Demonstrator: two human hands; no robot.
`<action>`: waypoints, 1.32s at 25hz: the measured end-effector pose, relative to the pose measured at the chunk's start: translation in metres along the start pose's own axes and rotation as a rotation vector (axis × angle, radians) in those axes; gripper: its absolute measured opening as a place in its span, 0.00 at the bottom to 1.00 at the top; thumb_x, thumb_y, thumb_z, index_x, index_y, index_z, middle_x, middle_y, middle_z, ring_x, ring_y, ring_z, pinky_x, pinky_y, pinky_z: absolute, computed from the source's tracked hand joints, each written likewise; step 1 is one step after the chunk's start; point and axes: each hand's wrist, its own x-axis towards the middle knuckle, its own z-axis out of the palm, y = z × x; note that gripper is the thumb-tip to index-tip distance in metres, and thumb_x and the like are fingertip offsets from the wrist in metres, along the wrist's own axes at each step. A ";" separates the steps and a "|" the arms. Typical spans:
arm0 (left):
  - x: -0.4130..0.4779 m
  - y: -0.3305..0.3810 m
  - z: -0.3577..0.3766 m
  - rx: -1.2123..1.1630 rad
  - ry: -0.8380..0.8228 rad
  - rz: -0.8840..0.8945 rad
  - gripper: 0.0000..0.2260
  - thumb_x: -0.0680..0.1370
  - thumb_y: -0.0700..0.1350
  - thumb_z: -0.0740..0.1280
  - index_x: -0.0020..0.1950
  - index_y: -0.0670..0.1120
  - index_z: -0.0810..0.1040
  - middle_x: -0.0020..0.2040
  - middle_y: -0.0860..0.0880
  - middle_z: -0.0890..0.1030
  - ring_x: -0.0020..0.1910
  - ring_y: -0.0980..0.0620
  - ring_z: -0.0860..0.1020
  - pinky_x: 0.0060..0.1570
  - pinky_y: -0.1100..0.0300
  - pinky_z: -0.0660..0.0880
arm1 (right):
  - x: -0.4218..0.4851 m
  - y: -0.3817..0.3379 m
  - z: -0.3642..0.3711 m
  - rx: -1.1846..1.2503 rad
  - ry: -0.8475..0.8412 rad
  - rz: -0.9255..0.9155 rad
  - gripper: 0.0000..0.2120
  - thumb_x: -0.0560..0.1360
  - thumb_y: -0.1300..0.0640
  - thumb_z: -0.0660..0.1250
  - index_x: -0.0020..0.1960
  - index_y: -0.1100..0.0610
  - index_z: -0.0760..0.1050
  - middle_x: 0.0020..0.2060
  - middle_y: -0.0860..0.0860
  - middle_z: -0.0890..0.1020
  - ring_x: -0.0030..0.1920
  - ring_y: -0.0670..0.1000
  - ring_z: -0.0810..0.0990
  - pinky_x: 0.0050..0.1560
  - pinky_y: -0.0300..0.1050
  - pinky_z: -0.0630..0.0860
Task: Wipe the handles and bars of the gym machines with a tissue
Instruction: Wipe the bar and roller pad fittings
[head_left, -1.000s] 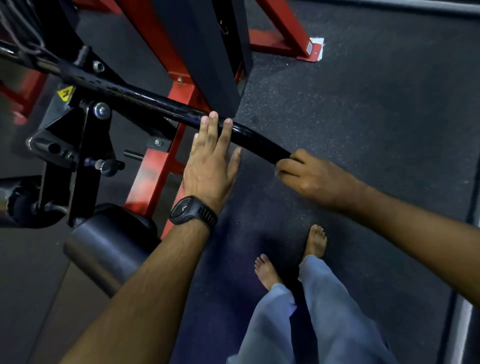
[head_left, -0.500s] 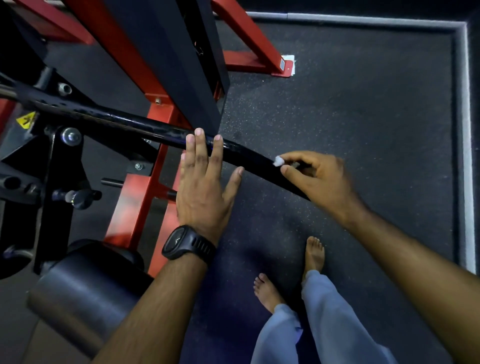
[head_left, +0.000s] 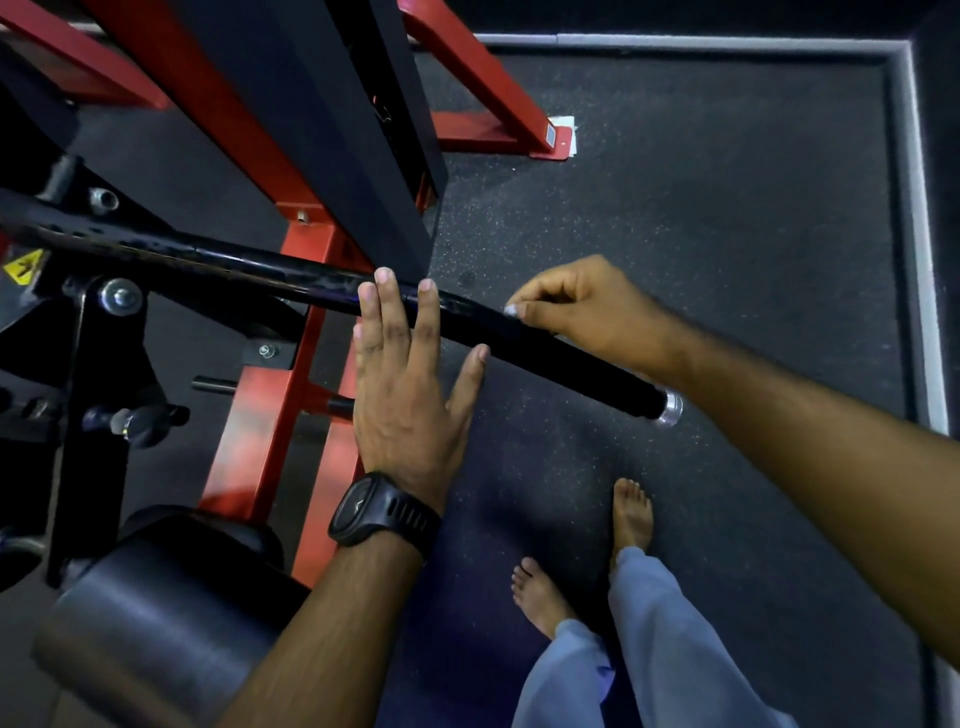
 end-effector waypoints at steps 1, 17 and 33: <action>0.000 0.001 0.000 -0.010 0.001 -0.007 0.30 0.81 0.58 0.61 0.78 0.44 0.60 0.80 0.40 0.54 0.79 0.45 0.48 0.76 0.51 0.49 | -0.003 0.004 -0.002 0.001 0.004 0.022 0.06 0.79 0.56 0.69 0.50 0.55 0.84 0.44 0.48 0.87 0.47 0.48 0.85 0.57 0.50 0.81; 0.002 -0.004 -0.004 -0.046 -0.038 0.013 0.29 0.80 0.57 0.63 0.77 0.44 0.64 0.79 0.41 0.57 0.79 0.44 0.51 0.76 0.48 0.49 | -0.053 0.047 0.025 -0.578 0.373 -0.690 0.07 0.80 0.64 0.67 0.55 0.64 0.81 0.51 0.56 0.81 0.50 0.55 0.79 0.50 0.50 0.78; 0.011 0.002 0.004 -0.090 -0.023 -0.036 0.24 0.82 0.52 0.63 0.74 0.43 0.68 0.78 0.41 0.61 0.78 0.44 0.53 0.76 0.49 0.49 | -0.043 0.054 0.022 -1.389 -0.070 -0.973 0.22 0.82 0.67 0.49 0.46 0.59 0.81 0.49 0.53 0.78 0.50 0.55 0.76 0.45 0.47 0.76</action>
